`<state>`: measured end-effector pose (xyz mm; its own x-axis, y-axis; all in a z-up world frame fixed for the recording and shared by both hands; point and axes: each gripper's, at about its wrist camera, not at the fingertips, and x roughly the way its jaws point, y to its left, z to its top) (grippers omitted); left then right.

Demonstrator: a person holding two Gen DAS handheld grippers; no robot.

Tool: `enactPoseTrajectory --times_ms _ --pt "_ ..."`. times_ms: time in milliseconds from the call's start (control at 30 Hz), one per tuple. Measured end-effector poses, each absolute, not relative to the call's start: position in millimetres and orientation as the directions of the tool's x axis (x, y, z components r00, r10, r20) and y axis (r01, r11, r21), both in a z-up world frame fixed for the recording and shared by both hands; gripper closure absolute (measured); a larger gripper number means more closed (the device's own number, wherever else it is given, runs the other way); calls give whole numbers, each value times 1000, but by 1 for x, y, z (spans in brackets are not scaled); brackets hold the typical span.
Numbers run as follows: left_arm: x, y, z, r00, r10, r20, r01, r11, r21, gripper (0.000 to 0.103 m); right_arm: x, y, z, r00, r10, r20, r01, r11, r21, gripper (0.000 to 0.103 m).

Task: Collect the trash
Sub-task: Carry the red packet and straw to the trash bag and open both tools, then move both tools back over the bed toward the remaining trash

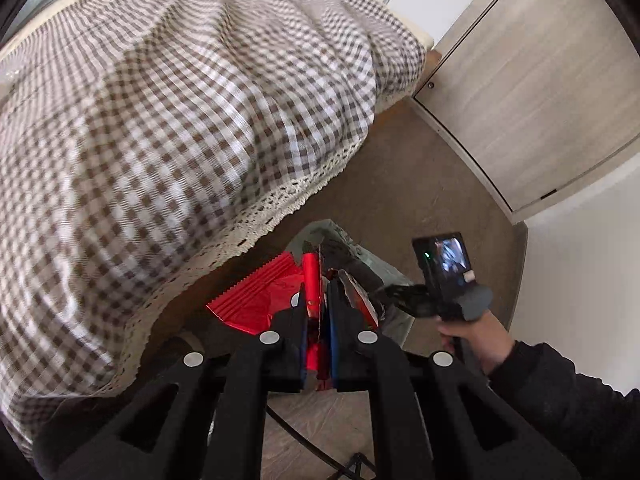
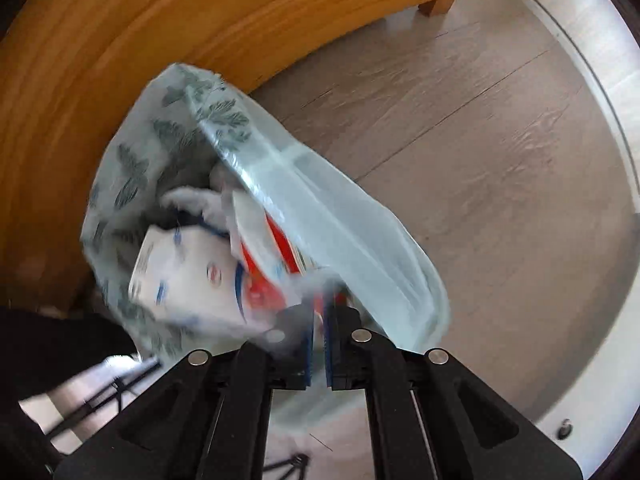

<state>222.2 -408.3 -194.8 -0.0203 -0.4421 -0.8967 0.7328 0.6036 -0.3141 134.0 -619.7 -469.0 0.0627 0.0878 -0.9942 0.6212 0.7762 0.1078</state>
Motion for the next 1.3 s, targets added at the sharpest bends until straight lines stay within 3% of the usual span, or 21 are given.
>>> enactPoseTrajectory --times_ms 167,200,233,267,500,600,633,700,733,1000,1300 --pt "222 -438 -223 -100 -393 -914 740 585 -332 96 131 -634 -473 137 137 -981 651 734 193 96" --pt "222 -445 -231 -123 -382 -916 740 580 -341 96 126 -637 -464 165 135 -977 650 730 211 82" --pt "221 -452 -240 -145 -370 -918 737 579 -349 96 118 -640 -452 197 127 -972 653 722 227 58" --pt "220 -460 -250 -168 -354 -920 735 577 -356 95 109 -641 -442 228 113 -967 660 712 239 46" --pt "204 -512 -323 -216 -208 -954 748 592 -299 95 28 -638 -383 330 44 -943 706 651 277 46" --pt "200 -525 -344 -187 -202 -961 741 614 -273 87 3 -627 -378 335 58 -940 732 613 298 46" --pt "201 -525 -347 -162 -212 -964 726 635 -262 76 -5 -621 -379 335 62 -940 740 600 303 46" --pt "209 -528 -354 -133 -222 -966 692 677 -251 26 -10 -611 -381 343 88 -935 745 581 328 46" --pt "213 -526 -356 -136 -224 -965 674 693 -256 22 -12 -605 -384 344 103 -933 743 578 338 46" --pt "235 -501 -342 -157 -255 -954 603 740 -297 22 12 -566 -395 310 200 -930 673 645 363 46" --pt "226 -488 -317 -193 -243 -951 667 678 -309 22 46 -554 -375 294 152 -944 615 726 308 46"
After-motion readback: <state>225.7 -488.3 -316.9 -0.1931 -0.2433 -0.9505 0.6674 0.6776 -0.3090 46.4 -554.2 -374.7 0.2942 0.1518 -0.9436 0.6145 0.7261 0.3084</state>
